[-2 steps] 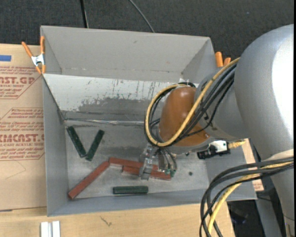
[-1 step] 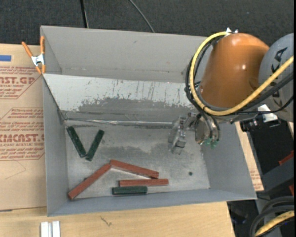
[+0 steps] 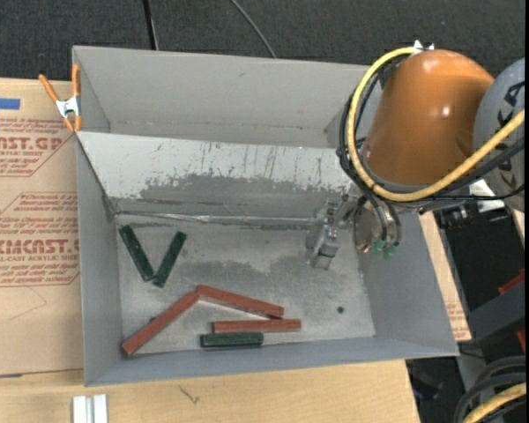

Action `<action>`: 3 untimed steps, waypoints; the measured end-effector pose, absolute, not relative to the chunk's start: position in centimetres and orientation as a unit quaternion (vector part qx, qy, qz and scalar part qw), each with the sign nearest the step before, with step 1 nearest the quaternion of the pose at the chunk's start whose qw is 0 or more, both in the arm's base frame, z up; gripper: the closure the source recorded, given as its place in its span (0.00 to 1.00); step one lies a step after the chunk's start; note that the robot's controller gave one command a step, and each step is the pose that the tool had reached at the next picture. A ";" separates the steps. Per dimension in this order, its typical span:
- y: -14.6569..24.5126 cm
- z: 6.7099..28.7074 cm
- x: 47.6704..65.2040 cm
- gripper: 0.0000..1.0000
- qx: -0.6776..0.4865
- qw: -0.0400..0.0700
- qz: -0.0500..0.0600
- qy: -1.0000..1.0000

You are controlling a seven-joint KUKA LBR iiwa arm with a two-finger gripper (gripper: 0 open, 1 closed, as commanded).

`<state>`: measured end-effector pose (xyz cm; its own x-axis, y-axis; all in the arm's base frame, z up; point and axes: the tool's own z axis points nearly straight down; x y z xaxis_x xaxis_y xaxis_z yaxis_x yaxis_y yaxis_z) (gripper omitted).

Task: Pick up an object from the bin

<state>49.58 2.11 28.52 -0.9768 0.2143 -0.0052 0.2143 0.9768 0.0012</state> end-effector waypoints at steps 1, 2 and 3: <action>5.6 18.6 50.0 0.00 0.104 -0.002 0.000 0.995; 5.5 18.8 50.1 0.00 0.105 0.000 0.000 0.994; 5.3 15.6 49.9 0.00 0.077 0.004 0.001 0.997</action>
Offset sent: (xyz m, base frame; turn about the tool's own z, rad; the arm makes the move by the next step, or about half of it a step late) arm 0.0000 0.0000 0.0000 0.0000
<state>49.93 5.35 15.57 -0.9881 0.1534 -0.0079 0.1534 0.9882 0.0020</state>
